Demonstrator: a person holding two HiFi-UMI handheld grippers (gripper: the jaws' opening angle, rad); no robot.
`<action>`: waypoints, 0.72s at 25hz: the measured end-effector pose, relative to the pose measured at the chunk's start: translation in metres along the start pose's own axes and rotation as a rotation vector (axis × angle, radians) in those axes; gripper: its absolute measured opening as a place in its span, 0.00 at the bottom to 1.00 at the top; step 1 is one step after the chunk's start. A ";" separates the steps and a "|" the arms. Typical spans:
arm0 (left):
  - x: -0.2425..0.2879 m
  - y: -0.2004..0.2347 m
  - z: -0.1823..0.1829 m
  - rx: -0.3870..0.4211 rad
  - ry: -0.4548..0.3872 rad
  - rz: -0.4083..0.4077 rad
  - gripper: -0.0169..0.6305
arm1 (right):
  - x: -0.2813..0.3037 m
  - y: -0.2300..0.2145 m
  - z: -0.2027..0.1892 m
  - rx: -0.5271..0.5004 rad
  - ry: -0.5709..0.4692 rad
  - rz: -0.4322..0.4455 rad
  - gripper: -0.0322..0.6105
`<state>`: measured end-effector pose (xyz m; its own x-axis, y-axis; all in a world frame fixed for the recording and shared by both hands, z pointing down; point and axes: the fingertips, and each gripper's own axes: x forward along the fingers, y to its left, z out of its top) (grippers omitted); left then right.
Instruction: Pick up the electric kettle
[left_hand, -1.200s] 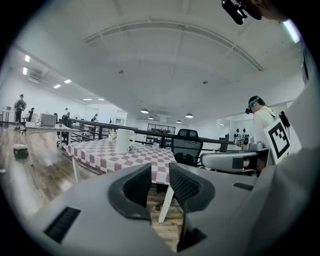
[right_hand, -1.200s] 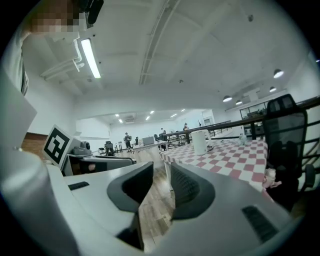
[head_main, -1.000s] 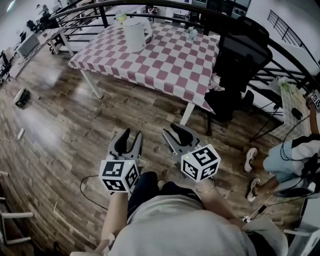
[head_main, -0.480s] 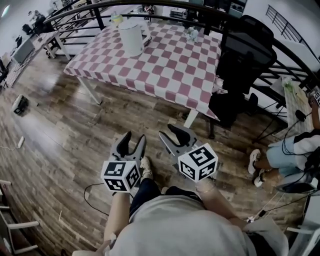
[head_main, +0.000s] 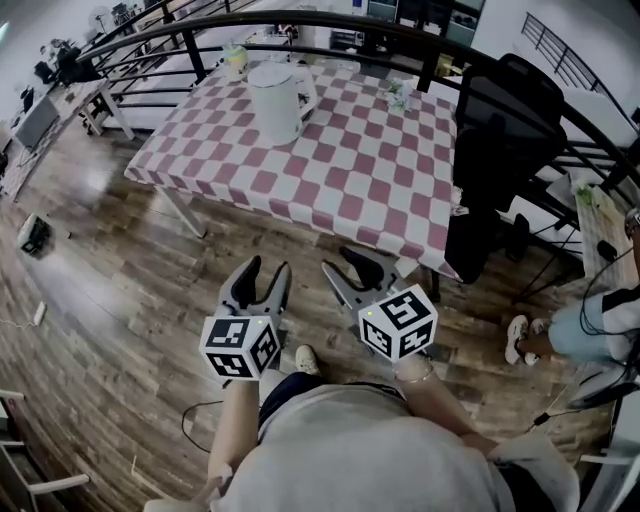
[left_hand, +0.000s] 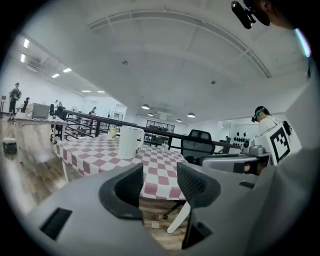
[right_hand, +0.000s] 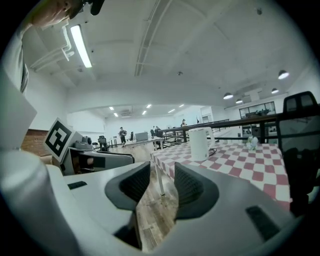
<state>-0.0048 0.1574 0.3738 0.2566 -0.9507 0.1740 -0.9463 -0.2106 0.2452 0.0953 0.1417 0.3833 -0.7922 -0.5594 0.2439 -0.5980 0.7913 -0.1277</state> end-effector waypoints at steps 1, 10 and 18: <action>0.007 0.009 0.004 0.002 0.002 -0.008 0.35 | 0.012 -0.002 0.004 0.002 0.000 -0.006 0.28; 0.056 0.068 0.020 0.011 0.036 -0.075 0.35 | 0.083 -0.028 0.021 0.019 -0.001 -0.090 0.28; 0.069 0.101 0.013 -0.031 0.068 -0.062 0.35 | 0.107 -0.043 0.015 0.024 0.061 -0.126 0.28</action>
<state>-0.0855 0.0678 0.3985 0.3281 -0.9183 0.2217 -0.9219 -0.2602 0.2869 0.0343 0.0445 0.3999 -0.7026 -0.6370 0.3171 -0.6952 0.7095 -0.1150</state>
